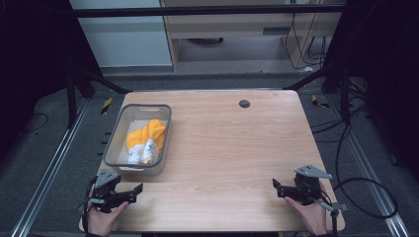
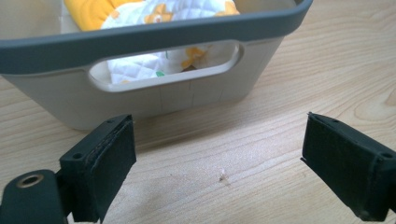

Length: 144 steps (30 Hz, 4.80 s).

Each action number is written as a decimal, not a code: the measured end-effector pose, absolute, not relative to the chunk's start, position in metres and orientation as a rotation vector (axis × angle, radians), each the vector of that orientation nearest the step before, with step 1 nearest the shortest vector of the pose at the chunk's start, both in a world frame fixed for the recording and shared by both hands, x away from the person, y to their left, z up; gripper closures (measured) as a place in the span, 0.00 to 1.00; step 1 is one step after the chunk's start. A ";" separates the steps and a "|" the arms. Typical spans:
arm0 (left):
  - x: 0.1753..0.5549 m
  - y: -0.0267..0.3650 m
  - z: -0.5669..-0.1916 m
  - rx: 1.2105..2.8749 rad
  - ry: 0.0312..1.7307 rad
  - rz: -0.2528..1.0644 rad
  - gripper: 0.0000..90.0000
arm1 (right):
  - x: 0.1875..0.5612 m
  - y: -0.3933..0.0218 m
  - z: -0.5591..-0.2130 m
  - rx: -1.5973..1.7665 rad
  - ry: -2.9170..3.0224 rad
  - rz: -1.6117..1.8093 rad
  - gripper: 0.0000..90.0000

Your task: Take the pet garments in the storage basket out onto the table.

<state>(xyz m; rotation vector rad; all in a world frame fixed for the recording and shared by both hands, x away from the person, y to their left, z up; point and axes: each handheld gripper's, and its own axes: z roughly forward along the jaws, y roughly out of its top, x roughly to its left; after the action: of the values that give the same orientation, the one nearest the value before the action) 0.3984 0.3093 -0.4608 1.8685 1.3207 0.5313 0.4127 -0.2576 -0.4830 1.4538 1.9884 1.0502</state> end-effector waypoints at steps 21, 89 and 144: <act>0.391 0.319 -0.436 1.740 1.290 0.513 0.15 | 0.411 -0.258 -0.481 1.448 1.983 1.051 0.08; 0.448 0.304 -0.378 1.783 1.194 0.521 0.17 | 0.410 -0.258 -0.484 1.415 1.971 1.059 0.11; 0.525 0.291 -0.394 2.008 1.344 0.436 0.25 | 0.412 -0.254 -0.488 1.378 2.029 1.047 0.14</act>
<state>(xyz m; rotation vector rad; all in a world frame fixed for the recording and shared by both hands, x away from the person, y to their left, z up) 0.5248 0.2908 -0.3941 2.0085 1.3439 0.4358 0.4119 -0.2539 -0.4881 1.3778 2.0291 1.0474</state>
